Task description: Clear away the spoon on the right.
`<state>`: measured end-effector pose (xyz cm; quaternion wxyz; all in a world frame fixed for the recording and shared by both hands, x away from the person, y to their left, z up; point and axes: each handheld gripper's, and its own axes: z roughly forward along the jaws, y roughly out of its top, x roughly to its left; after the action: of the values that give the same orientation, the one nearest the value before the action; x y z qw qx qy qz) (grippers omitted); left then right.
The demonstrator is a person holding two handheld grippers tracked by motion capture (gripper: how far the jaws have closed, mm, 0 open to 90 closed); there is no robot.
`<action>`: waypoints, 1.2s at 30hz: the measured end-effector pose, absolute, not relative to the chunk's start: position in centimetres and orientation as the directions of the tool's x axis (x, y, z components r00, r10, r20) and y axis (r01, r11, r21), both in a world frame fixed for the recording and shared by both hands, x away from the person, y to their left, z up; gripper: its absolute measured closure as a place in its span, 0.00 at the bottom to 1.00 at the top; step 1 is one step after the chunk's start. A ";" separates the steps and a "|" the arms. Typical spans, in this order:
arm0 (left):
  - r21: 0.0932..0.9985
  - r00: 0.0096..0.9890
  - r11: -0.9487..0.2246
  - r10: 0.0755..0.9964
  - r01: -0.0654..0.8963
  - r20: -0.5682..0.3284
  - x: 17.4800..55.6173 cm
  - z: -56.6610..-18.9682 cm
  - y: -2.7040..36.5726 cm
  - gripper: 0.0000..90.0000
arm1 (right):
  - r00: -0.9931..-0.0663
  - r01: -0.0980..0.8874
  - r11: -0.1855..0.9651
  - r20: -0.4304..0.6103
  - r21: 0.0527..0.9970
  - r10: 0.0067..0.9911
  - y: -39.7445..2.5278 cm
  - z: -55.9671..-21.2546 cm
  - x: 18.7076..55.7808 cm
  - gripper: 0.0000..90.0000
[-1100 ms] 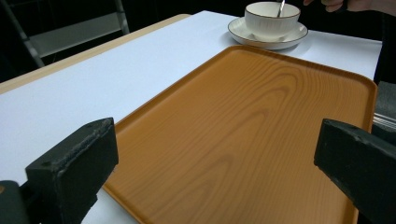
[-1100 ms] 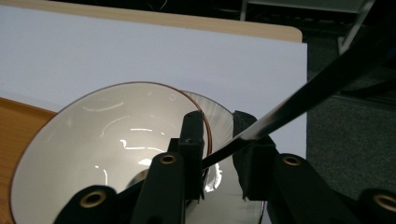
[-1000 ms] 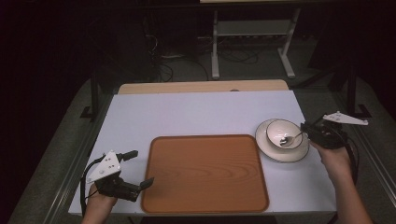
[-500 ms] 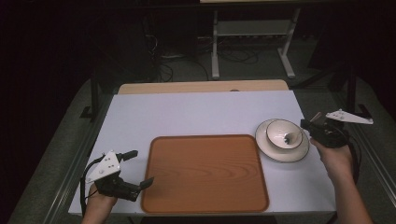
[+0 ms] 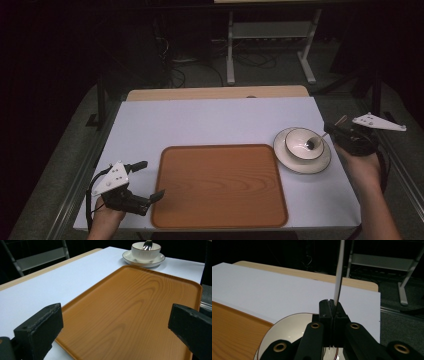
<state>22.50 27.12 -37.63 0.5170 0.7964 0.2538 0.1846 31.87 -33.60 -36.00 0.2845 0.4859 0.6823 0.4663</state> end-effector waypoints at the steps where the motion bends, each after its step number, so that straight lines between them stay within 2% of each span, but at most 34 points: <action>1: 0.917 0.803 -0.338 0.595 0.213 0.033 22.5 -37.6 27.1 0.00 | -0.366 0.394 0.091 0.066 0.915 0.928 -33.6 -35.8 31.8 0.97; 18: 0.919 0.803 -0.334 0.596 0.211 0.032 22.5 -37.6 27.2 0.00 | -0.439 0.342 0.153 0.013 0.927 0.899 -31.9 -32.8 30.4 0.98; 36: 0.919 0.804 -0.333 0.593 0.211 0.031 22.5 -37.6 27.2 0.00 | -0.590 0.313 0.237 -0.008 0.920 0.808 -28.7 -31.2 29.4 0.97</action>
<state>22.46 27.19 -37.62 0.5190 0.7955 0.2527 0.1842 29.35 -28.70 -31.17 0.2526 0.3760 0.7449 0.4898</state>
